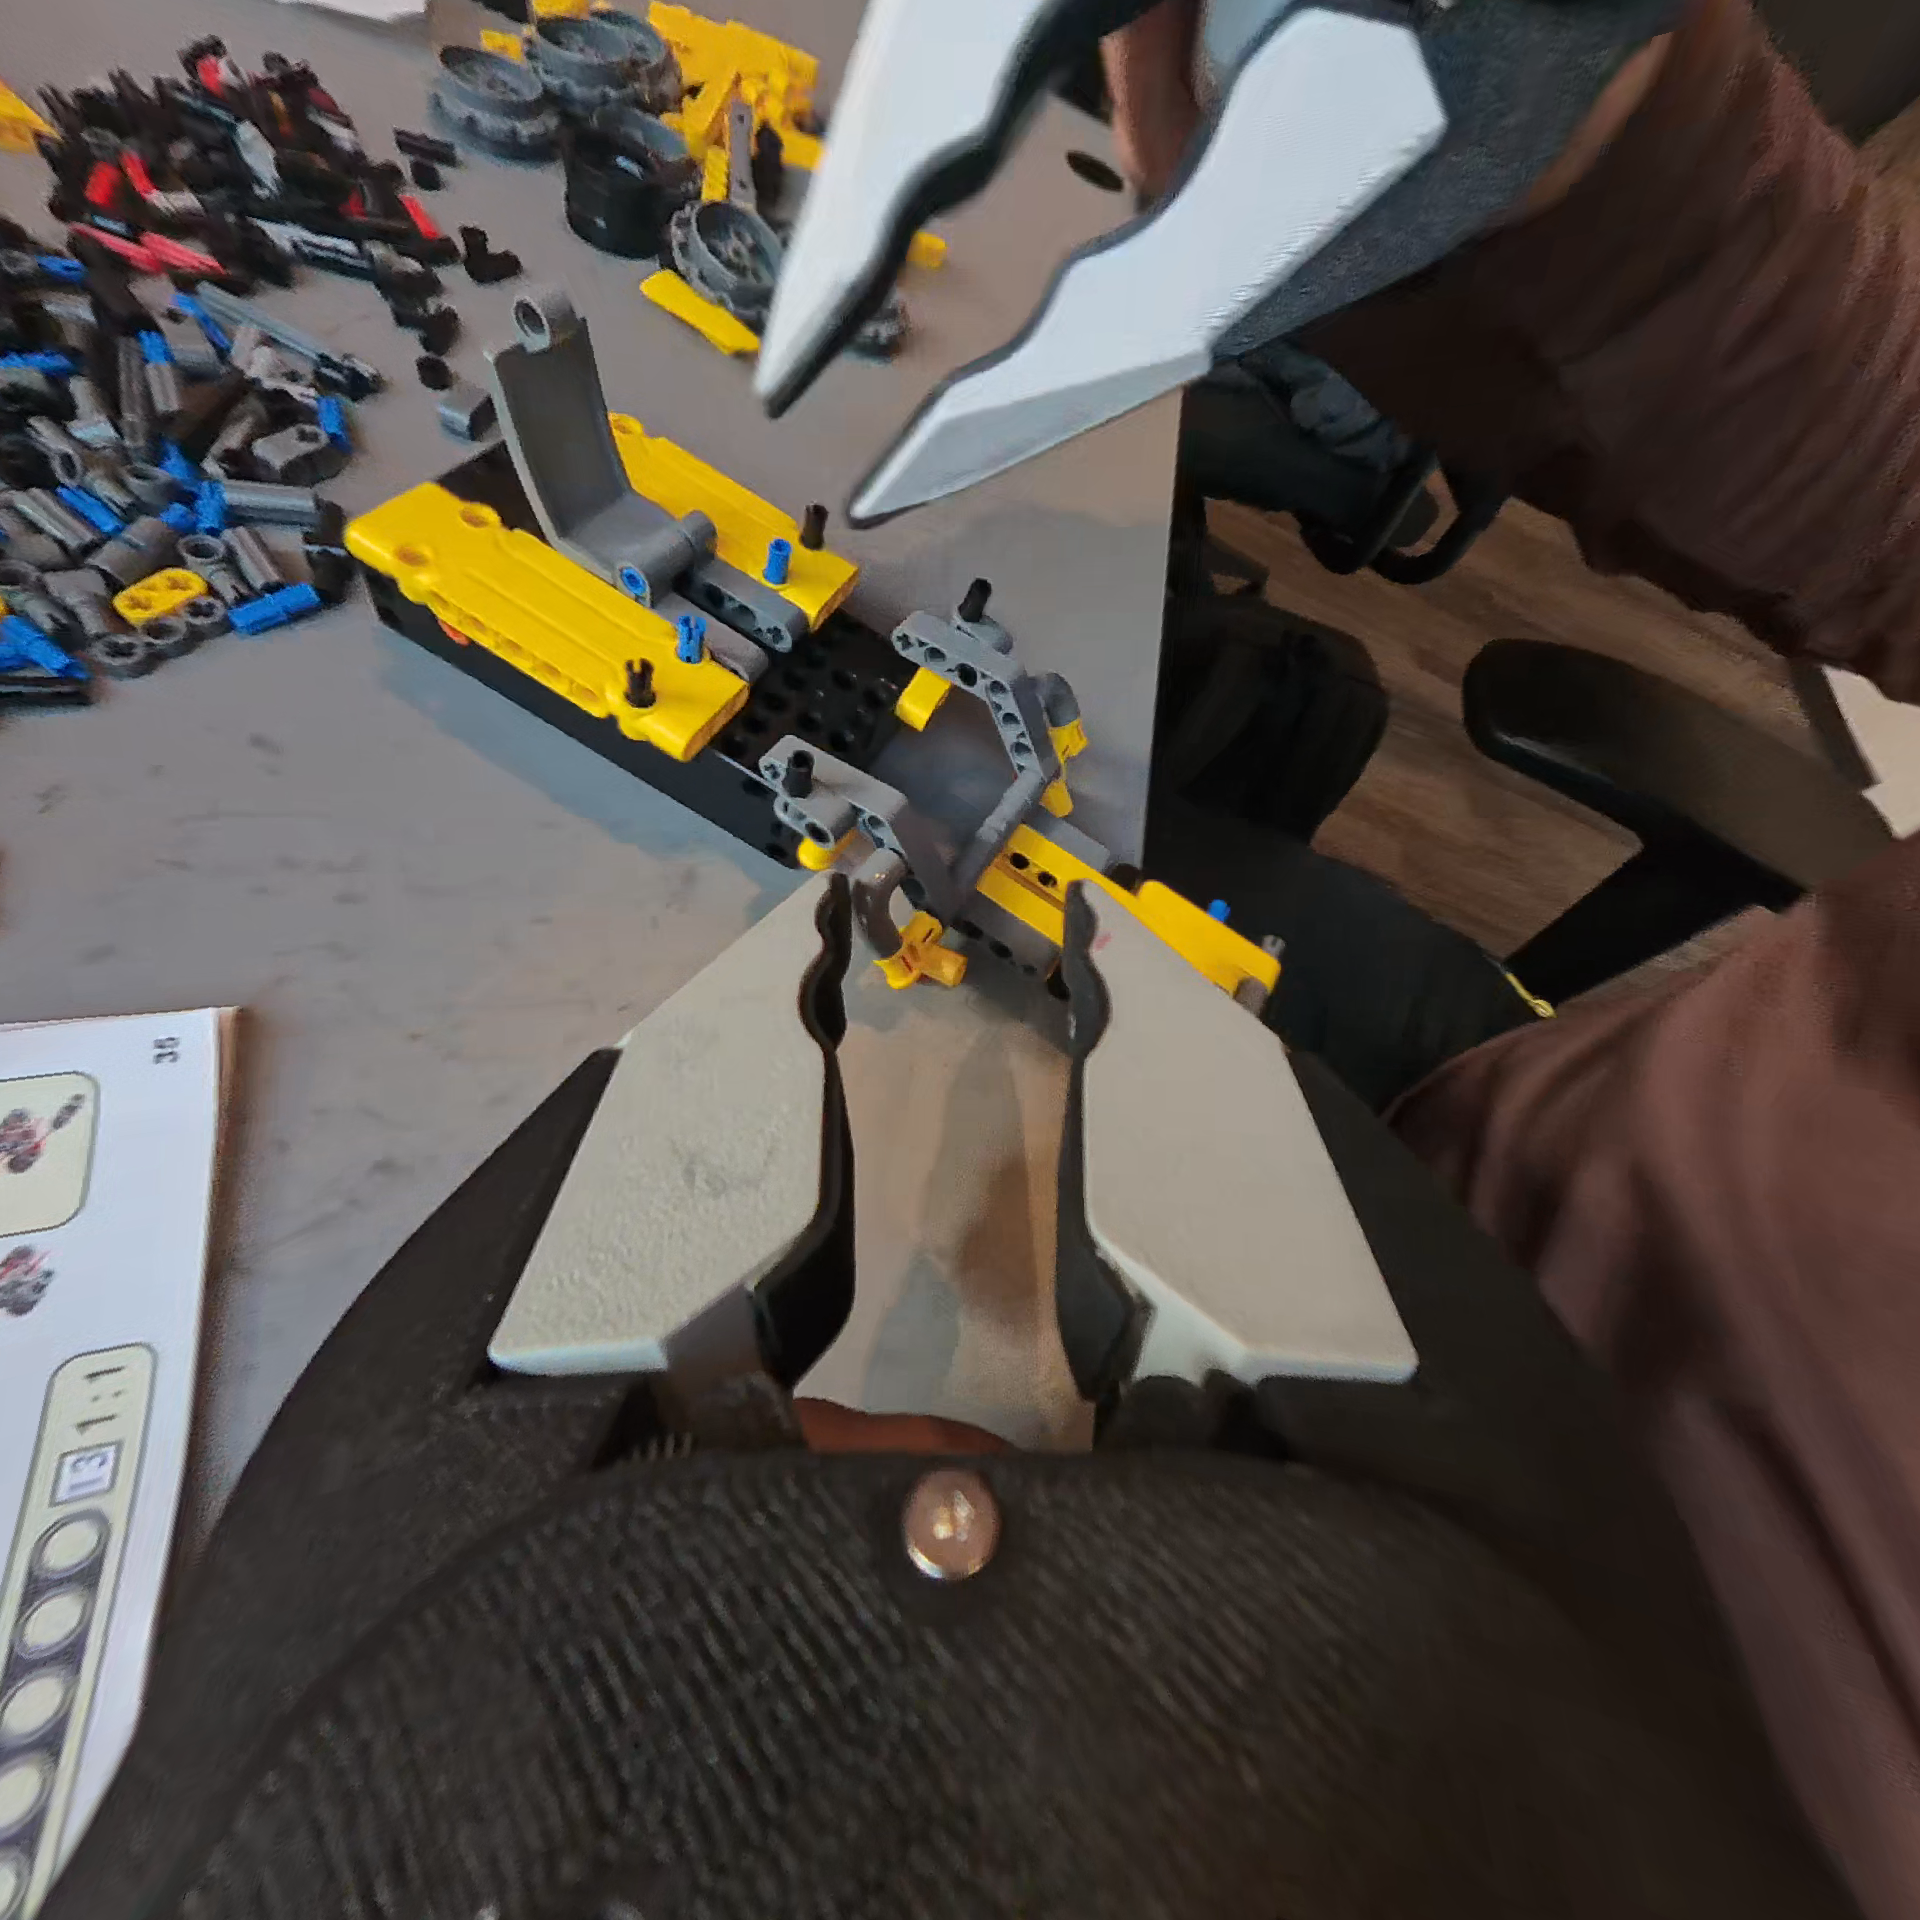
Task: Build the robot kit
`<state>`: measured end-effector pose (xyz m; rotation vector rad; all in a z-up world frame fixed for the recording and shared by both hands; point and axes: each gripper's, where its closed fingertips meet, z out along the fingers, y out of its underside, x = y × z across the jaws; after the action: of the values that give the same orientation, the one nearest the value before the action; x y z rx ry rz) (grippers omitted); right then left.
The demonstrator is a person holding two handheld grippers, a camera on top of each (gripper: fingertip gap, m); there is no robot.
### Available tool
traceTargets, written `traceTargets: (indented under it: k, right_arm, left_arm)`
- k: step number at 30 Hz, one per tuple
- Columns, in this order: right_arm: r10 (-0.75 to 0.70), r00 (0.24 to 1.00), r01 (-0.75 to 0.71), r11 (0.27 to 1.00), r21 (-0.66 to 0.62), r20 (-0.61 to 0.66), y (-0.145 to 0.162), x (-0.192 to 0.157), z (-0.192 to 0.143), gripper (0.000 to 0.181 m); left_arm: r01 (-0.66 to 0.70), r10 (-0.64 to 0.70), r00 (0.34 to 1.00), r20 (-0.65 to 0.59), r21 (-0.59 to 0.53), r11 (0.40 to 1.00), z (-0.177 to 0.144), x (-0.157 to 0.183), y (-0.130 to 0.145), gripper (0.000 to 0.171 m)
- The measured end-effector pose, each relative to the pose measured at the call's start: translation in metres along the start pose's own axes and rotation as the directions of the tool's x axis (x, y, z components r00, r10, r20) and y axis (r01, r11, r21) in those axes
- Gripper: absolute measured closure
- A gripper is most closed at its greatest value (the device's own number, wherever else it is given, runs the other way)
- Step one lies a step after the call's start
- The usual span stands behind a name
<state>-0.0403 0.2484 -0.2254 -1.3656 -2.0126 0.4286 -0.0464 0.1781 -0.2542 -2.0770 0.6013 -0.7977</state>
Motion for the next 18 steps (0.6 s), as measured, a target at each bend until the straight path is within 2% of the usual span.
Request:
traceTargets:
  k: [2,4,7,9,11,14,16,18]
  right_arm:
    - [0.166,0.985,-0.164,0.986,0.030,-0.053,0.011,-0.010,-0.016,0.165]
    - [0.282,0.956,-0.280,0.959,0.035,-0.077,0.030,-0.028,-0.024,0.164]
    - [0.430,0.902,-0.430,0.903,-0.004,-0.027,0.059,-0.056,-0.023,0.164]
    - [0.502,0.865,-0.502,0.865,-0.008,0.015,0.070,-0.066,-0.021,0.165]
    - [0.553,0.831,-0.554,0.833,-0.005,0.058,0.076,-0.071,-0.023,0.161]
    - [0.585,0.811,-0.585,0.811,0.020,0.022,0.091,-0.065,-0.036,0.158]
    - [0.599,0.800,-0.600,0.798,0.062,0.037,0.096,-0.071,-0.048,0.153]
    - [0.601,0.794,-0.608,0.789,0.093,0.091,0.096,-0.089,-0.054,0.150]
  left_arm:
    - [-0.044,0.042,0.996,0.077,0.019,0.999,-0.008,-0.011,-0.002,0.137]
    - [-0.084,0.087,0.984,0.155,-0.024,0.996,-0.015,-0.027,0.004,0.141]
    - [-0.091,0.106,0.986,0.127,-0.120,0.989,-0.012,-0.026,0.019,0.141]
    - [-0.073,0.090,0.993,0.079,-0.197,0.978,-0.005,-0.013,0.033,0.133]
    - [-0.053,0.069,0.995,0.074,-0.199,0.978,-0.002,-0.005,0.035,0.126]
    - [-0.038,0.061,0.991,0.116,-0.192,0.981,-0.010,-0.002,0.039,0.106]
    - [-0.149,0.173,0.974,0.144,-0.168,0.975,-0.020,0.006,0.039,0.101]
    - [-0.272,0.300,0.934,0.196,-0.155,0.950,-0.028,0.015,0.041,0.088]
